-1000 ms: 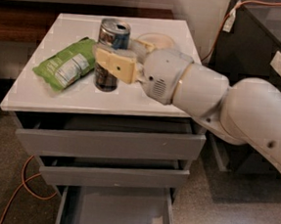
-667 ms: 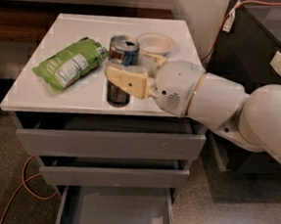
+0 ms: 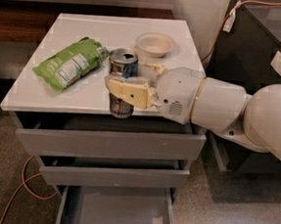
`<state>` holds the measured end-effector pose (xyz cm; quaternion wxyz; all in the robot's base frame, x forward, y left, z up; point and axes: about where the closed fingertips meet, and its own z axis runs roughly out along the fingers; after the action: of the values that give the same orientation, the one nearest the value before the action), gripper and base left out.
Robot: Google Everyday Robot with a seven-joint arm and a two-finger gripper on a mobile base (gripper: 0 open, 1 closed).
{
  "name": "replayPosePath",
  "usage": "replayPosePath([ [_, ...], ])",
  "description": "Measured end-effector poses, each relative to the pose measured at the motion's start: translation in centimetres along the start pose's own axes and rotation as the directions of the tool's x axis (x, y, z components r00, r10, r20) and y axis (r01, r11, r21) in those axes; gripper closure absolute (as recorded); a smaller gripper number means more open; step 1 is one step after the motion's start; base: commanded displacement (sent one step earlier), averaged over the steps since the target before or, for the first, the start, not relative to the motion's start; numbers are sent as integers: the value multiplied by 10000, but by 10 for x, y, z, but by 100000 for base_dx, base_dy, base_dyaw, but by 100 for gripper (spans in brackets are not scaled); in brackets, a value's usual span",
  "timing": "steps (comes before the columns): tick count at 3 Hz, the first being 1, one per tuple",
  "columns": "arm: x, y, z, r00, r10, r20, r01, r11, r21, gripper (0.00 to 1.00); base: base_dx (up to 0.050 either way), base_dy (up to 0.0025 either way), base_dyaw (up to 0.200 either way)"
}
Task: Place redbull can into bottom drawer
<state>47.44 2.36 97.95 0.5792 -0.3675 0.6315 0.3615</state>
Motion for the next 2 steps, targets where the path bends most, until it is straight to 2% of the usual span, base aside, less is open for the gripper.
replayPosePath([
  [2,45,28,-24,9992,214,-335,-215,9998,-45,100,0,0,0],
])
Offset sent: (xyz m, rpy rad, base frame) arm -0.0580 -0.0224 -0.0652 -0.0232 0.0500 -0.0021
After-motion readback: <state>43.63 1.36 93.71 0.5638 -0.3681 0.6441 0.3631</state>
